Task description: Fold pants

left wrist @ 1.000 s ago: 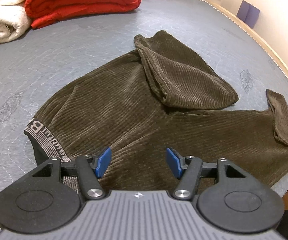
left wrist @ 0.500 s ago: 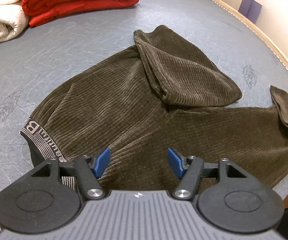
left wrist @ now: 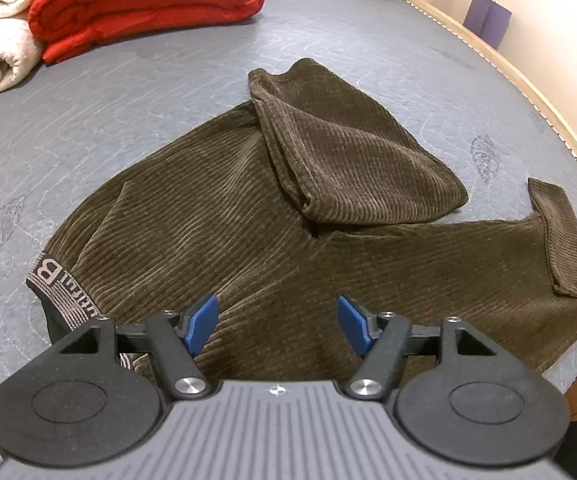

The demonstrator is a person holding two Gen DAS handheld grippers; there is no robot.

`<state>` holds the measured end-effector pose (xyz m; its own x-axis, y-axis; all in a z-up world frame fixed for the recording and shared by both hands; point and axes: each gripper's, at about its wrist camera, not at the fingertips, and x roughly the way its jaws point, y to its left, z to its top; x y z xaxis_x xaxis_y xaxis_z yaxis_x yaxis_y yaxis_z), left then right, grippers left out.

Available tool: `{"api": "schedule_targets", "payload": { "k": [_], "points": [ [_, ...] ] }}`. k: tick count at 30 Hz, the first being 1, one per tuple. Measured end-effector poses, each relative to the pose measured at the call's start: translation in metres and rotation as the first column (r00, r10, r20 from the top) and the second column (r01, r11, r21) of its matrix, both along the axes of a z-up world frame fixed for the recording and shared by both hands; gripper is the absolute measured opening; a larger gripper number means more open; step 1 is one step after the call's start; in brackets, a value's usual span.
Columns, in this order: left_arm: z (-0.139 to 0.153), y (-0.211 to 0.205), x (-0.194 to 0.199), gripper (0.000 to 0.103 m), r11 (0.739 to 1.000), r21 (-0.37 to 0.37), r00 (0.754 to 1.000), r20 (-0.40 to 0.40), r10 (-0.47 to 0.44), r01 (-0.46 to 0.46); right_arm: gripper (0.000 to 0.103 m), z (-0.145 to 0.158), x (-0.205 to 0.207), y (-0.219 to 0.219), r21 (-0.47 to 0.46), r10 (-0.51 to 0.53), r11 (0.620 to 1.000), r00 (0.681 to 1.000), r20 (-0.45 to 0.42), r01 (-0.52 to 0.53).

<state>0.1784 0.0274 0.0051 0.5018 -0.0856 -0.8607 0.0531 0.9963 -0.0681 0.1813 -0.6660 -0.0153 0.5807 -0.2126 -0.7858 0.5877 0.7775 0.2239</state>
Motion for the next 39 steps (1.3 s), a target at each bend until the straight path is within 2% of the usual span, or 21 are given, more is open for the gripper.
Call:
{"api": "schedule_targets", "payload": {
  "k": [1, 2, 4, 6, 9, 11, 15, 17, 18, 20, 22, 23, 25, 27, 28, 30, 31, 33, 35, 36, 39],
  "points": [
    [0.0, -0.001, 0.0, 0.072, 1.0, 0.0, 1.0, -0.001, 0.003, -0.003, 0.041, 0.002, 0.009, 0.023, -0.075, 0.141, 0.987, 0.99, 0.006, -0.141],
    [-0.001, -0.001, 0.001, 0.072, 1.0, 0.001, 1.0, -0.003, 0.005, -0.005, 0.041, 0.003, 0.014, 0.051, -0.168, 0.284, 0.945, 0.959, 0.008, -0.279],
    [-0.004, -0.005, 0.0, 0.072, 1.0, 0.008, 1.0, -0.009, -0.001, 0.001, 0.042, -0.003, 0.018, 0.1, -0.294, 0.513, 0.816, 0.858, -0.029, -0.498],
    [-0.006, -0.007, -0.001, 0.072, 1.0, 0.021, 1.0, -0.015, -0.014, 0.014, 0.041, -0.019, 0.02, 0.138, -0.342, 0.648, 0.69, 0.755, -0.101, -0.638],
    [-0.01, -0.006, -0.001, 0.072, 0.999, 0.035, 1.0, -0.024, -0.016, 0.017, 0.042, -0.042, 0.02, 0.177, -0.379, 0.762, 0.512, 0.611, -0.215, -0.771],
    [-0.011, -0.003, -0.001, 0.072, 0.999, 0.037, 1.0, -0.025, -0.006, 0.007, 0.043, -0.055, 0.021, 0.193, -0.379, 0.798, 0.419, 0.534, -0.278, -0.825],
    [-0.014, 0.0, 0.0, 0.073, 0.999, 0.045, 1.0, -0.03, 0.003, -0.002, 0.045, -0.083, 0.023, 0.205, -0.346, 0.802, 0.318, 0.445, -0.398, -0.883],
    [-0.016, -0.001, 0.001, 0.073, 0.999, 0.051, 0.999, -0.034, -0.001, 0.002, 0.042, -0.087, 0.025, 0.205, -0.371, 0.787, 0.298, 0.446, -0.426, -0.88],
    [-0.016, -0.002, 0.002, 0.073, 0.999, 0.053, 0.999, -0.036, -0.003, 0.005, 0.026, -0.085, 0.029, 0.201, -0.369, 0.783, 0.317, 0.461, -0.418, -0.874],
    [-0.018, -0.004, 0.002, 0.073, 0.998, 0.054, 0.999, -0.038, -0.011, 0.013, 0.014, -0.078, 0.032, 0.185, -0.347, 0.796, 0.377, 0.492, -0.352, -0.859],
    [-0.019, -0.007, 0.004, 0.073, 0.998, 0.054, 0.999, -0.039, -0.018, 0.02, 0.013, -0.063, 0.031, 0.173, -0.369, 0.796, 0.428, 0.537, -0.279, -0.825],
    [-0.019, -0.008, 0.004, 0.073, 0.998, 0.053, 0.999, -0.039, -0.02, 0.022, 0.013, -0.05, 0.032, 0.159, -0.366, 0.788, 0.478, 0.574, -0.223, -0.798],
    [-0.018, -0.01, 0.006, 0.073, 0.998, 0.051, 0.999, -0.037, -0.024, 0.026, 0.013, -0.028, 0.031, 0.125, -0.353, 0.736, 0.613, 0.674, -0.07, -0.706],
    [-0.017, -0.011, 0.007, 0.073, 0.998, 0.049, 0.999, -0.036, -0.025, 0.026, 0.013, -0.002, 0.026, 0.07, -0.29, 0.583, 0.798, 0.798, 0.151, -0.528],
    [-0.017, -0.011, 0.007, 0.073, 0.999, 0.047, 0.999, -0.035, -0.025, 0.027, 0.012, 0.006, 0.018, 0.038, -0.236, 0.464, 0.881, 0.85, 0.25, -0.411],
    [-0.017, -0.01, 0.006, 0.073, 0.998, 0.047, 0.999, -0.035, -0.028, 0.03, 0.012, 0.008, -0.001, -0.025, -0.116, 0.176, 0.983, 0.917, 0.358, -0.144],
    [-0.017, -0.01, 0.005, 0.073, 0.998, 0.049, 0.999, -0.035, -0.029, 0.031, 0.012, 0.002, -0.011, -0.052, -0.058, 0.04, 0.998, 0.931, 0.362, -0.02],
    [-0.017, -0.01, 0.005, 0.073, 0.998, 0.052, 0.999, -0.035, -0.032, 0.034, 0.012, -0.026, -0.029, -0.102, 0.064, -0.216, 0.976, 0.94, 0.265, 0.206],
    [-0.016, -0.009, 0.004, 0.073, 0.998, 0.055, 0.999, -0.035, -0.031, 0.033, 0.013, -0.061, -0.038, -0.13, 0.168, -0.304, 0.945, 0.943, 0.134, 0.28],
    [-0.016, -0.008, 0.004, 0.073, 0.998, 0.055, 0.999, -0.035, -0.028, 0.03, 0.013, -0.071, -0.041, -0.136, 0.173, -0.321, 0.938, 0.942, 0.097, 0.301],
    [-0.017, -0.006, 0.005, 0.073, 0.998, 0.054, 0.999, -0.038, -0.018, 0.02, 0.001, -0.078, -0.044, -0.138, 0.134, -0.349, 0.932, 0.935, 0.068, 0.338]
  ]
}}
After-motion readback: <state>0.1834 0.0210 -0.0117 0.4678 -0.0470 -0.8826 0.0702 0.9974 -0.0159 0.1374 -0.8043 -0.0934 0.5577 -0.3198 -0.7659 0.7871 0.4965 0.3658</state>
